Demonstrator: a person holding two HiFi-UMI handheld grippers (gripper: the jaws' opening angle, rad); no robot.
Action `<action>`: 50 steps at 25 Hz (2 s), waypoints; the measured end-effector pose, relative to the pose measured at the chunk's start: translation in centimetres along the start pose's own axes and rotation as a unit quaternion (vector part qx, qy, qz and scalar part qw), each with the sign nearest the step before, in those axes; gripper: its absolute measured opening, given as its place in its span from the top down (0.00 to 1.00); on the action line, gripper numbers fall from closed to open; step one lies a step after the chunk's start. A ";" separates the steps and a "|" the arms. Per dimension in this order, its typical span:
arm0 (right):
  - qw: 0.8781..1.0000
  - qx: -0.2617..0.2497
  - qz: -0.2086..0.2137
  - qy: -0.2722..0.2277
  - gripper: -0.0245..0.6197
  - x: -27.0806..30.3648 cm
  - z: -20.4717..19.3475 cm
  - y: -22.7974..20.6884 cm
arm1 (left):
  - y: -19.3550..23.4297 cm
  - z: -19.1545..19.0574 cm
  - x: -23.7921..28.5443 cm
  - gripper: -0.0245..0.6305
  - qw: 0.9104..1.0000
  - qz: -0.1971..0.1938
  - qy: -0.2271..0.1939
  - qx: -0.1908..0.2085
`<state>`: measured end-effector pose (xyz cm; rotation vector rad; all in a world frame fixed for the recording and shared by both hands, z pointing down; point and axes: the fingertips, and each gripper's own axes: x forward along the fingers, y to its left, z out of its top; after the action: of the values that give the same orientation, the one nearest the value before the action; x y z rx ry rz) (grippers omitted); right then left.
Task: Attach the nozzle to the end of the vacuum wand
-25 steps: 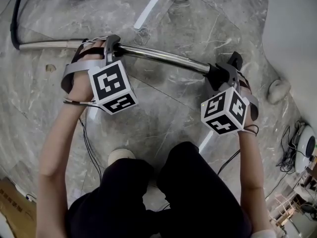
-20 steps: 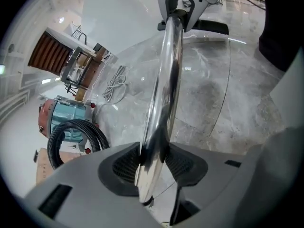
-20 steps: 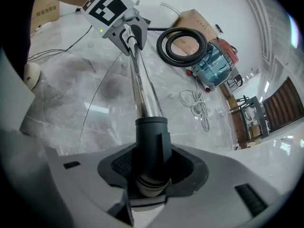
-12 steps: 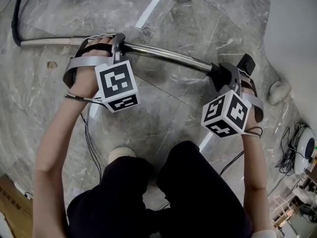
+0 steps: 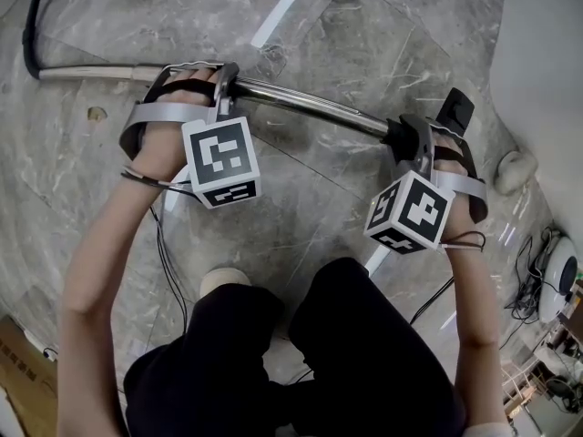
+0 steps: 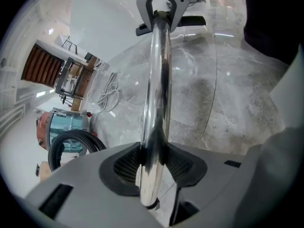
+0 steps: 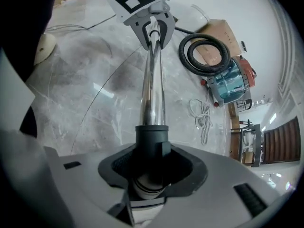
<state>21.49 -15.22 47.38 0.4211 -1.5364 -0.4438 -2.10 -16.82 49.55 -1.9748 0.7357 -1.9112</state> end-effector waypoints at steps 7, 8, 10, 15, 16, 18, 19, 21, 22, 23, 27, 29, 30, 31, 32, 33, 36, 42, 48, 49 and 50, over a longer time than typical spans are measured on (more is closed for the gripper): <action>1.000 0.027 0.012 -0.003 0.70 0.4 0.6 1.4 | -0.6 0.0 0.3 0.72 0.999 0.003 -0.012 -0.031; 1.000 0.026 0.012 -0.002 0.70 0.5 0.8 1.3 | -0.6 -0.1 0.3 0.71 0.999 0.003 -0.013 -0.034; 1.000 0.023 0.012 -0.001 0.70 0.6 1.1 1.0 | -0.4 -0.2 0.4 0.71 0.999 0.004 -0.015 -0.037; 1.000 0.015 0.008 0.001 0.70 0.9 1.4 0.6 | -0.1 -0.1 0.6 0.71 0.999 0.010 -0.014 -0.031; 1.000 0.014 0.008 0.001 0.70 1.0 1.4 0.7 | -0.2 -0.1 0.7 0.71 0.999 0.009 -0.013 -0.029; 1.000 0.012 0.016 0.002 0.70 1.5 1.4 1.0 | -0.5 -0.2 1.0 0.71 1.000 0.000 -0.007 -0.019; 1.000 0.011 0.023 0.001 0.70 1.8 1.4 1.3 | -0.7 -0.3 1.3 0.71 1.000 -0.009 0.000 -0.011; 0.999 0.007 0.031 -0.007 0.70 2.4 1.3 1.9 | -1.3 -0.5 1.8 0.71 1.000 -0.024 0.008 0.005; 0.999 0.006 0.032 -0.013 0.70 2.6 1.2 2.2 | -1.4 -0.4 1.9 0.71 1.000 -0.025 0.007 0.008; 0.999 0.006 0.033 -0.019 0.69 2.7 1.1 2.3 | -1.4 -0.4 2.0 0.71 1.000 -0.021 0.004 0.007; 0.999 0.012 0.036 -0.028 0.69 3.2 0.8 2.6 | -1.0 -0.4 1.8 0.63 1.000 0.006 -0.006 0.006; 0.999 0.022 0.031 -0.036 0.65 2.9 0.5 2.3 | -0.6 -0.4 1.1 0.59 1.000 -0.003 -0.015 -0.014; 0.998 0.034 0.028 -0.043 0.61 2.5 0.3 2.0 | -0.2 -0.6 0.7 0.56 0.999 -0.007 -0.019 -0.029; 0.997 0.049 0.028 -0.050 0.59 2.1 0.1 1.7 | 0.2 -0.8 0.1 0.54 0.999 -0.008 -0.023 -0.046; 0.996 0.066 0.029 -0.056 0.58 1.4 -0.2 1.4 | 0.8 -1.1 -0.5 0.54 0.997 -0.006 -0.028 -0.068; 0.994 0.085 0.029 -0.064 0.58 0.6 -0.3 1.1 | 1.3 -1.3 -1.3 0.54 0.995 -0.001 -0.037 -0.096; 0.974 0.186 0.039 -0.124 0.58 -3.0 0.4 -0.3 | 2.8 -0.8 -4.1 0.54 0.973 0.003 -0.100 -0.208; 0.838 0.413 0.109 -0.340 0.58 -9.0 5.1 -1.8 | 1.5 3.5 -9.2 0.54 0.887 -0.059 -0.265 -0.374; 0.795 0.473 0.097 -0.368 0.59 -9.0 5.1 -1.1 | 1.2 4.5 -12.5 0.80 0.781 -0.057 -0.371 -0.498; 0.777 0.491 0.089 -0.383 0.64 -9.5 5.2 -1.6 | 1.7 4.5 -13.1 0.89 0.760 -0.054 -0.388 -0.519; 0.757 0.509 0.080 -0.401 0.91 -10.2 5.4 -2.4 | 2.3 4.5 -13.8 0.95 0.745 -0.049 -0.401 -0.531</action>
<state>16.21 -11.83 37.42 1.0086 -2.5868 0.5064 2.21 -11.79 36.46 -3.1063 1.6105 -0.3252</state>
